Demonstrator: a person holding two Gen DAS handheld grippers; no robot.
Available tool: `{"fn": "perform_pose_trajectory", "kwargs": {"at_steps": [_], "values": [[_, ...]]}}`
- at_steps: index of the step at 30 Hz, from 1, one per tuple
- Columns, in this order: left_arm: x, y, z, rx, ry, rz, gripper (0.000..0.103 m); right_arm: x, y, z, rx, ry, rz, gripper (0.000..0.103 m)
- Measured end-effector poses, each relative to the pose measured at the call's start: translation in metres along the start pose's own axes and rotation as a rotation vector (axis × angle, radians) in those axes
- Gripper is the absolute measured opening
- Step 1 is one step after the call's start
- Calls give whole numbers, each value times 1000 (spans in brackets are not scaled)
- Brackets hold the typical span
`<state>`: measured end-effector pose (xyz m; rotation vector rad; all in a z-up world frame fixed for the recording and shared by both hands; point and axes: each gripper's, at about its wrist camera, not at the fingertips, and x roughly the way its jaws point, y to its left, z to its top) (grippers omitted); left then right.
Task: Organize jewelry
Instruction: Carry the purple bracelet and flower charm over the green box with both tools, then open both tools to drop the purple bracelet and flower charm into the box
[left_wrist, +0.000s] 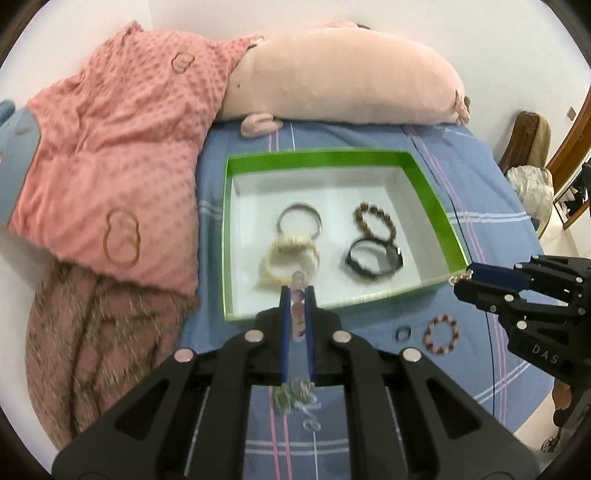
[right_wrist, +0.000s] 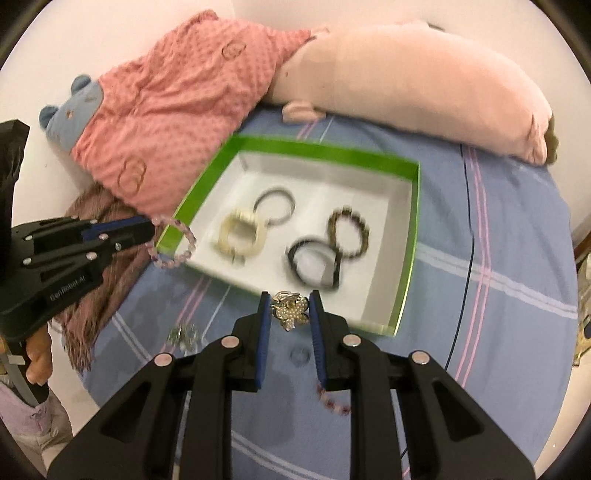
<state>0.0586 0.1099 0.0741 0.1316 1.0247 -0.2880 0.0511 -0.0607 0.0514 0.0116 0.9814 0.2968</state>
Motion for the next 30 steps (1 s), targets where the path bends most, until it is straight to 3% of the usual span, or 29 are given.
{"fn": "perform_pose_trajectory", "kwargs": {"at_steps": [9, 17, 23, 30], "values": [[51, -6, 41, 5, 42, -30, 7, 58, -22, 25, 5, 81, -45, 21], [102, -13, 36, 2, 140, -52, 8, 103, -31, 18, 25, 171, -47, 21], [123, -15, 29, 10, 184, -53, 8, 111, -32, 18, 21, 179, -57, 22], [128, -17, 27, 13, 197, -57, 8, 105, -31, 17, 32, 170, -73, 39]]}}
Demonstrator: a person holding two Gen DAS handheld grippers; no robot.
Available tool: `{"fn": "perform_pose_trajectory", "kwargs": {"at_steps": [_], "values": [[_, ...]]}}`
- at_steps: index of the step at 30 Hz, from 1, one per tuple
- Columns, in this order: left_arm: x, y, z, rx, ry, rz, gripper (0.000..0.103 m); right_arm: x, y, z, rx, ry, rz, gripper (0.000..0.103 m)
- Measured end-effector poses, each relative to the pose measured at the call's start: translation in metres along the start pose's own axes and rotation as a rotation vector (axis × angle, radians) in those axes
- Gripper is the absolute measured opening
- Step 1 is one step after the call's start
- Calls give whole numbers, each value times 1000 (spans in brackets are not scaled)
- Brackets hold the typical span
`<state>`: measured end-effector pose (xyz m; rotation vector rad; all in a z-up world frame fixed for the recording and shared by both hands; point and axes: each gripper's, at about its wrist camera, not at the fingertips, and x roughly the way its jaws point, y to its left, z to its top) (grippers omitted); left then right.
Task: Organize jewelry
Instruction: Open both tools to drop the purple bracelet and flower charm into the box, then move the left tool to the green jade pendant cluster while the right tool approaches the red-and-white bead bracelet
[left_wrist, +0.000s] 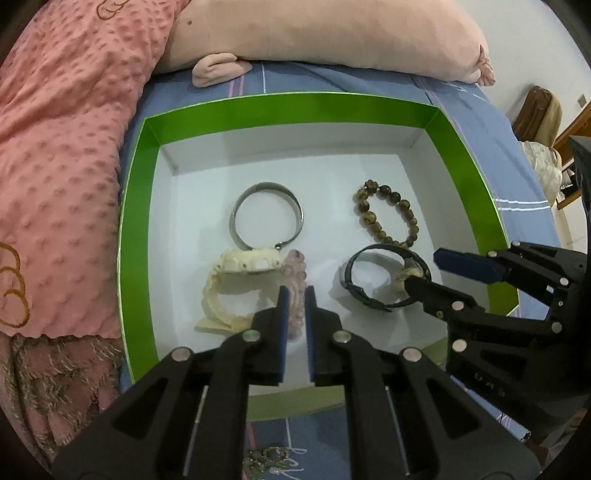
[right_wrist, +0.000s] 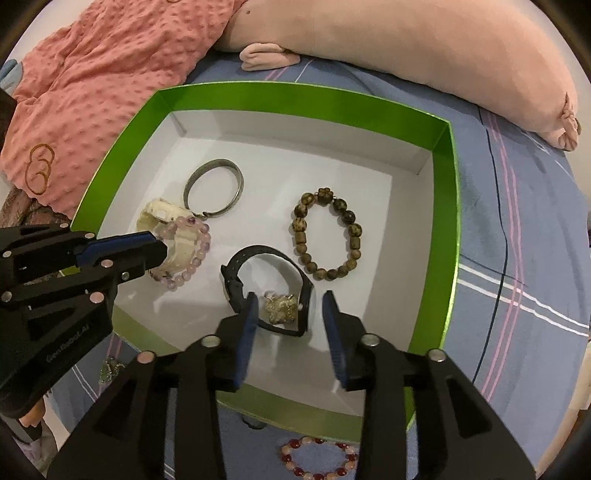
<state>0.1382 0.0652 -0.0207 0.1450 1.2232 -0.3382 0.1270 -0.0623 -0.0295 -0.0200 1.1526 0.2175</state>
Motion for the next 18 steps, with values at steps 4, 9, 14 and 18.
{"fn": "perform_pose_trajectory", "kwargs": {"at_steps": [4, 9, 14, 18], "values": [[-8, -1, -3, -1, -14, 3, 11, -24, 1, -3, 10, -39, 26, 40], [-40, 5, -14, -16, -70, 35, 24, -73, 2, -21, 28, -103, 84, 41], [-82, 33, -48, -59, -123, 95, 31, -109, 0, -59, 12, -119, 144, 41], [-80, 53, -85, -107, -71, 126, 31, -91, -3, -95, 0, -30, 98, 41]]}}
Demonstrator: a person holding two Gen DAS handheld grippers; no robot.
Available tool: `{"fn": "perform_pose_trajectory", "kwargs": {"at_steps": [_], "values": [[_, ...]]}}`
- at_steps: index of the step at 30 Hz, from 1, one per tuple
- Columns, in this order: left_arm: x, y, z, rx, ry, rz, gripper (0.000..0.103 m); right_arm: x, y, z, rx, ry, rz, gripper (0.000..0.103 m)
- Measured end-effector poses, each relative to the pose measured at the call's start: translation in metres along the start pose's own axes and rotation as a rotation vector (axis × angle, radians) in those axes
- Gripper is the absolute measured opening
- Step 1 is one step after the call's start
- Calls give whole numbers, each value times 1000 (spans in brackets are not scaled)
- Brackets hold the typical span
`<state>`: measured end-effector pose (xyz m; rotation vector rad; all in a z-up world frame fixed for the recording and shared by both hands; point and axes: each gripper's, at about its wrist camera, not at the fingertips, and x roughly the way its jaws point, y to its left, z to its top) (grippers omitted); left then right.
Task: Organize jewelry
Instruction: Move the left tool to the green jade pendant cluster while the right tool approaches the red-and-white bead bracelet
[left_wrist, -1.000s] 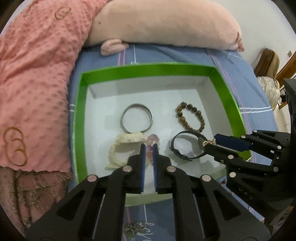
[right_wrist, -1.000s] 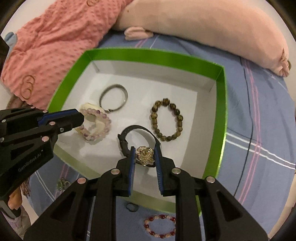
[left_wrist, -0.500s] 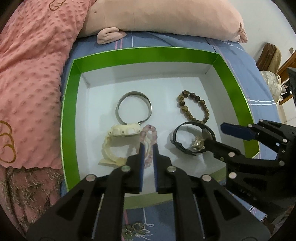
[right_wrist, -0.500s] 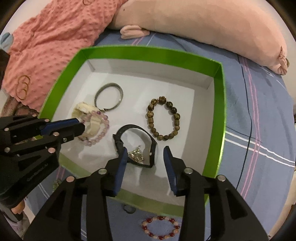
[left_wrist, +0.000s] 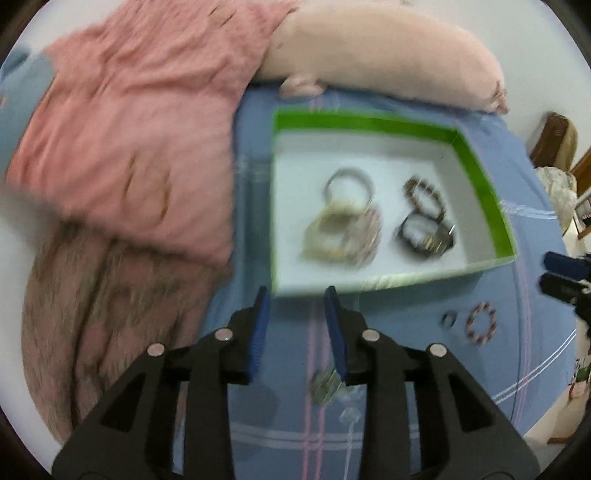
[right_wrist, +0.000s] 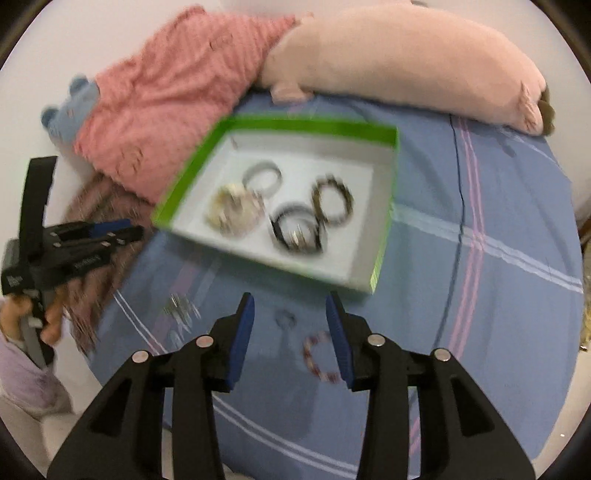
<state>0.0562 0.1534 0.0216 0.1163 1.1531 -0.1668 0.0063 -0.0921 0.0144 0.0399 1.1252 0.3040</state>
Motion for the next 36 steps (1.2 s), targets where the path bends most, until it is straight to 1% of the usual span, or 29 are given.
{"fn": "perform_pose_trajectory", "kwargs": {"at_steps": [1, 2, 4, 6, 8, 10, 11, 13, 16, 19, 20, 22, 24, 25, 26, 28, 29, 30, 32, 33, 36], "values": [[6, 2, -10, -1, 26, 9, 31, 8, 0, -6, 5, 25, -11, 41], [12, 2, -21, -2, 55, 11, 31, 22, -3, -17, 14, 69, -47, 41], [22, 1, -38, -12, 101, -1, 31, 39, -8, -30, 32, 110, -52, 41], [31, -4, -50, -18, 131, -14, 31, 53, -10, -35, 45, 130, -47, 41], [35, -10, -58, -21, 148, -24, 31, 67, -12, -36, 47, 147, -69, 41], [36, -15, -61, -25, 155, -40, 35, 75, -14, -35, 64, 152, -88, 41], [36, -18, -63, -24, 155, -44, 36, 77, -13, -33, 69, 152, -84, 41], [37, -17, -67, -22, 153, -44, 43, 77, -8, -31, 56, 147, -66, 41], [40, -15, -71, -27, 162, -32, 43, 80, 8, -30, 2, 157, -60, 41], [46, -12, -77, -45, 178, -24, 44, 90, 21, -32, -43, 183, -126, 40], [47, -11, -78, -51, 182, -23, 45, 93, 25, -32, -50, 188, -136, 39], [46, -10, -79, -56, 183, -26, 52, 96, 30, -33, -59, 193, -143, 36], [46, -12, -81, -50, 179, -26, 56, 99, 37, -34, -83, 191, -157, 33], [45, -13, -81, -45, 178, -29, 57, 100, 38, -33, -87, 188, -158, 30], [45, -14, -81, -41, 177, -30, 57, 100, 40, -34, -96, 187, -154, 24], [46, -19, -82, -31, 176, -37, 61, 100, 47, -37, -110, 194, -114, 17], [49, -24, -81, -27, 177, -41, 61, 100, 50, -39, -114, 199, -97, 16], [51, -27, -80, -23, 180, -45, 61, 100, 52, -40, -119, 205, -77, 16], [55, -33, -81, -16, 187, -55, 61, 100, 59, -44, -125, 218, -3, 15], [56, -35, -82, -15, 190, -58, 61, 99, 61, -45, -123, 215, 14, 15], [60, -38, -83, -14, 198, -70, 61, 91, 56, -42, -87, 183, 8, 15]]}}
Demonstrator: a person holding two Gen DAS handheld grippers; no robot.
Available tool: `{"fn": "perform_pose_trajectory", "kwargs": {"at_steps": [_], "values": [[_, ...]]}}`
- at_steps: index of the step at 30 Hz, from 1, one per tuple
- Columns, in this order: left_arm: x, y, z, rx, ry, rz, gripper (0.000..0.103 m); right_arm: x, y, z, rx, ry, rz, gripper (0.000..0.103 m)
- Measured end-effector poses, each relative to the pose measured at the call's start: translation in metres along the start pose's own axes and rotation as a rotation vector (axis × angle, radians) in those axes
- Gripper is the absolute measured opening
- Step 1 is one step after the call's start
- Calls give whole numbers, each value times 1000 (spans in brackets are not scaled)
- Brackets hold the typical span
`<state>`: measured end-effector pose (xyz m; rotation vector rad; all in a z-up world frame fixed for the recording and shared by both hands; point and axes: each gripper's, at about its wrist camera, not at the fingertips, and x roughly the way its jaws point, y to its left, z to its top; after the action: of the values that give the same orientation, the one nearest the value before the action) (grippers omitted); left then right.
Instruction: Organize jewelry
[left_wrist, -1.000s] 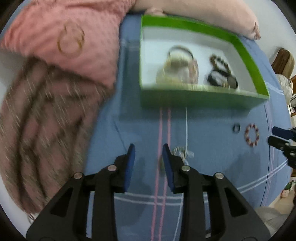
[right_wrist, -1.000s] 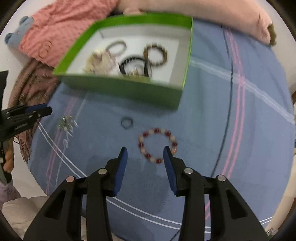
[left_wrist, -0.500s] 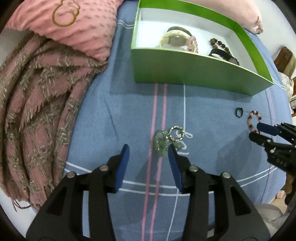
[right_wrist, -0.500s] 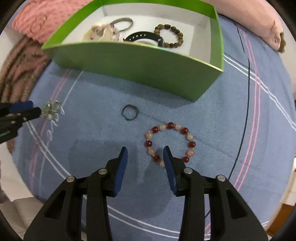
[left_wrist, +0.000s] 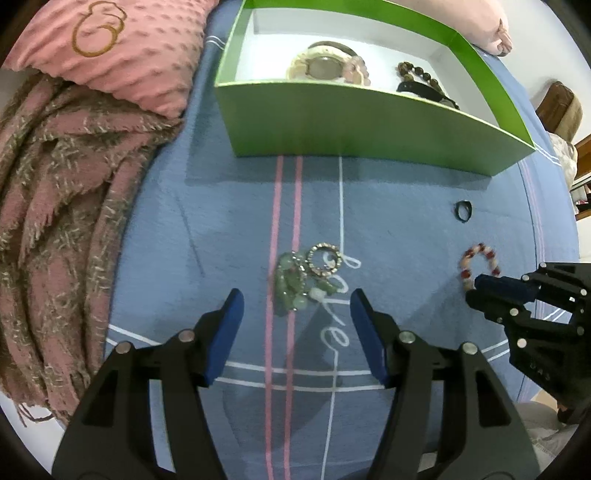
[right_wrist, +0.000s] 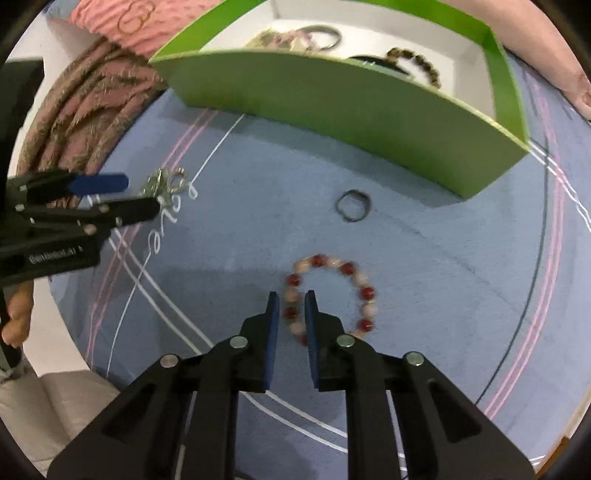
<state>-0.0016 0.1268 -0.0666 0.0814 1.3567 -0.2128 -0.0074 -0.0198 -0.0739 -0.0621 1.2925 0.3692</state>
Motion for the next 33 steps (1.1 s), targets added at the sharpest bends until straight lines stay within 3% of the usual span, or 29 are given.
{"fn": "perform_pose_trajectory", "kwargs": {"at_steps": [5, 9, 12, 16, 18, 22, 33], "values": [[8, -6, 2, 4, 7, 3, 58, -18, -24, 7, 84, -32, -35, 16], [23, -17, 8, 10, 26, 9, 46, -18, -35, 1, 128, -31, -52, 16], [27, -24, 9, 15, 23, 14, 44, -17, -45, -4, 147, -20, -61, 16], [30, -19, 16, 6, 26, 20, 28, -17, -55, -15, 145, -7, -72, 16], [29, -19, 18, 10, 18, 44, 28, -14, -53, -13, 141, -1, -101, 16], [21, -23, 20, 30, -8, 100, 28, -3, -43, -4, 129, -4, -148, 35], [21, -33, 26, 67, -28, 140, 29, 4, -30, -4, 90, 3, -152, 36]]}}
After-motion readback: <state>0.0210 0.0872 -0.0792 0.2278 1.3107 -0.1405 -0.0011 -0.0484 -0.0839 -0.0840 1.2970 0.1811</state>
